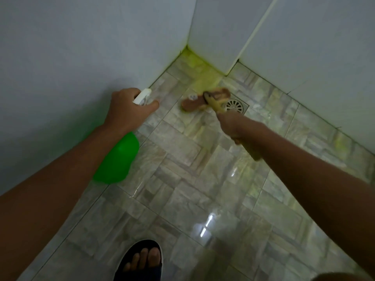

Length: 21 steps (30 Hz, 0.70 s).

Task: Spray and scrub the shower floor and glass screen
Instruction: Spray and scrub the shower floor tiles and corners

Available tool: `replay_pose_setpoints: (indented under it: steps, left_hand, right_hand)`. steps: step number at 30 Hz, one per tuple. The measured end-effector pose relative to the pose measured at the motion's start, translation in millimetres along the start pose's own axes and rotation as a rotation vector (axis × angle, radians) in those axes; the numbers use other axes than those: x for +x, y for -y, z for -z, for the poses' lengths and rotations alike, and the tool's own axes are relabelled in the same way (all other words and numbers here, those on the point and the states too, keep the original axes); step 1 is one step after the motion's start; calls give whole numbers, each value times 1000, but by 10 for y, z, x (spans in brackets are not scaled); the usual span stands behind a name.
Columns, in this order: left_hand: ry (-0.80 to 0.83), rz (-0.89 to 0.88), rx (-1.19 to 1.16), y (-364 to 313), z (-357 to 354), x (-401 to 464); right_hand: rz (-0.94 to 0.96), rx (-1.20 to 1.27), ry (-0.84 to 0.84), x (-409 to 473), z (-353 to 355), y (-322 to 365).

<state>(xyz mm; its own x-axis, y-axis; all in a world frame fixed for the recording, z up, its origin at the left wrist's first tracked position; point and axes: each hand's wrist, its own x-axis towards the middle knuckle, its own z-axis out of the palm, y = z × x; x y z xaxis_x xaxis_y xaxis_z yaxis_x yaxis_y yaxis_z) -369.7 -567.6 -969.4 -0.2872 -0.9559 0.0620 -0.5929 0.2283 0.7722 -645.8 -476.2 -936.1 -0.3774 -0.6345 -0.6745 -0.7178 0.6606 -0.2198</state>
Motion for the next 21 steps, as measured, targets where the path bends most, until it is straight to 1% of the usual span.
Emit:
replay_pose_setpoints:
  steps: [2,4,7,9,10,11,12,14,16,18,21]
  left_hand:
    - [8,14,11,-1,-17,24]
    - [11,11,28,-3,-9,30]
    - [23,-10,23,-8,9,22]
    - [38,-1,22,-13,13,11]
    - [33,0,42,-21,14,8]
    - [19,-9,79,-37,8,-4]
    - [0,-16,109,-60,3,-16]
    - [-45,-12,126,-84,2,-21]
    - [-71,10,129,-69,28,-5]
    - [-21,58,87,-53,49,27]
    - [59,105,58,-125,49,39]
  right_hand:
    - [-46,-45,14,-189,-71,-207]
    - [-55,-48,13,-218,-74,-224]
    - [4,6,-14,-151,82,112]
    - [2,184,-77,57,229,425]
    - [10,218,-73,185,288,577]
    - [30,223,-75,324,324,701]
    - [41,176,-63,432,352,794]
    - [41,127,-83,555,337,833]
    - [71,76,-85,488,256,727]
    - [69,54,-101,290,154,463]
    - [32,-19,-50,45,16,-34]
